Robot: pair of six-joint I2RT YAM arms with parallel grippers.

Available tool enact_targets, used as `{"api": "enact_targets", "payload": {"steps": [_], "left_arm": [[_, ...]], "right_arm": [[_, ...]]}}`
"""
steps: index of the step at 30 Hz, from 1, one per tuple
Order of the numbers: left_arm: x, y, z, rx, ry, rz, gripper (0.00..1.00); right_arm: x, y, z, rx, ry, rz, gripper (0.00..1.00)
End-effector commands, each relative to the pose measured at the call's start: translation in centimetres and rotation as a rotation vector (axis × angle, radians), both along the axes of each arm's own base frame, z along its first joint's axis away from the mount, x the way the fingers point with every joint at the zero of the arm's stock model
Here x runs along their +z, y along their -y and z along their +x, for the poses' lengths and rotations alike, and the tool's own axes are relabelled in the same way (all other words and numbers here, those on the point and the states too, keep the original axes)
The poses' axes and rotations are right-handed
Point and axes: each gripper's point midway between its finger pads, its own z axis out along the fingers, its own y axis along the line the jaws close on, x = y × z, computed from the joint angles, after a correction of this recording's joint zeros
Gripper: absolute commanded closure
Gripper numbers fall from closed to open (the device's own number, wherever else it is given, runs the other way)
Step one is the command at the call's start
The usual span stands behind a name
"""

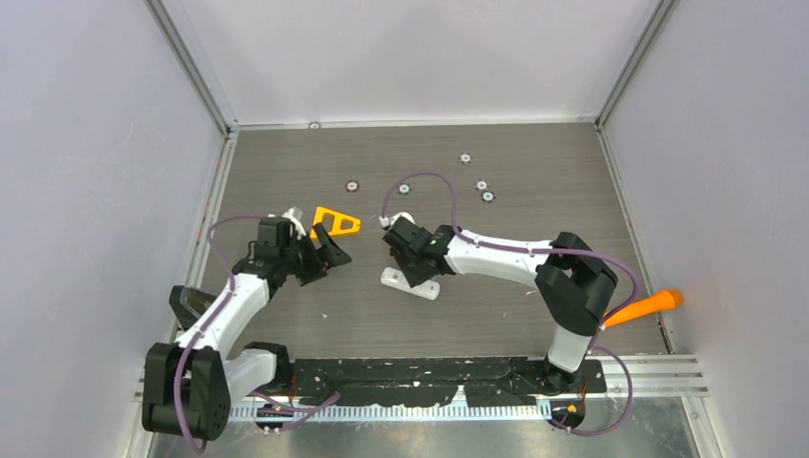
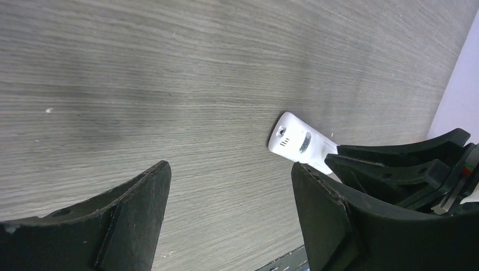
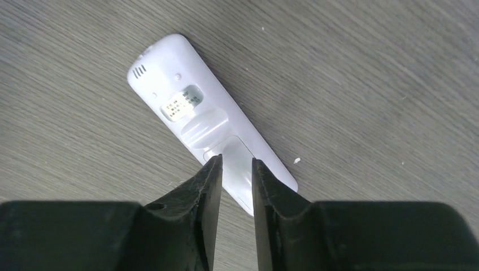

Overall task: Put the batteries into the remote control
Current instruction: Load the battery cover into the remote control, then move the remote control to the center of the board.

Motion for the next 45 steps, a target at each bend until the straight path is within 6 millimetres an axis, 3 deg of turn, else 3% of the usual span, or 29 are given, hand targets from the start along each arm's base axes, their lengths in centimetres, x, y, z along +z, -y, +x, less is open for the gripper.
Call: {"api": "enact_targets", "payload": {"steps": [1, 12, 19, 26, 31, 35, 45], "left_arm": [[3.0, -1.1, 1.5, 0.023, 0.107, 0.063, 0.20], [6.1, -3.4, 1.6, 0.091, 0.190, 0.171, 0.18], [7.8, -4.4, 1.0, 0.122, 0.224, 0.211, 0.17], [8.4, -4.7, 0.6, 0.134, 0.234, 0.216, 0.16], [9.1, -4.7, 0.5, 0.134, 0.250, 0.217, 0.16], [9.8, -4.8, 0.4, 0.129, 0.266, 0.224, 0.17], [11.8, -4.9, 0.1, 0.114, 0.289, 0.239, 0.15]], "right_arm": [[4.2, -1.9, 1.0, 0.055, 0.070, 0.092, 0.65], [1.6, -1.7, 0.1, 0.344, 0.037, -0.020, 0.23], [-0.6, -1.5, 0.3, 0.421, -0.018, -0.063, 0.18], [-1.4, -1.1, 0.8, 0.402, -0.051, -0.028, 0.30], [-2.2, -0.2, 1.5, 0.353, -0.063, -0.048, 0.52], [-1.7, 1.7, 3.8, 0.190, 0.010, -0.082, 0.65], [0.8, 8.2, 9.6, -0.226, 0.146, -0.095, 0.66]]}}
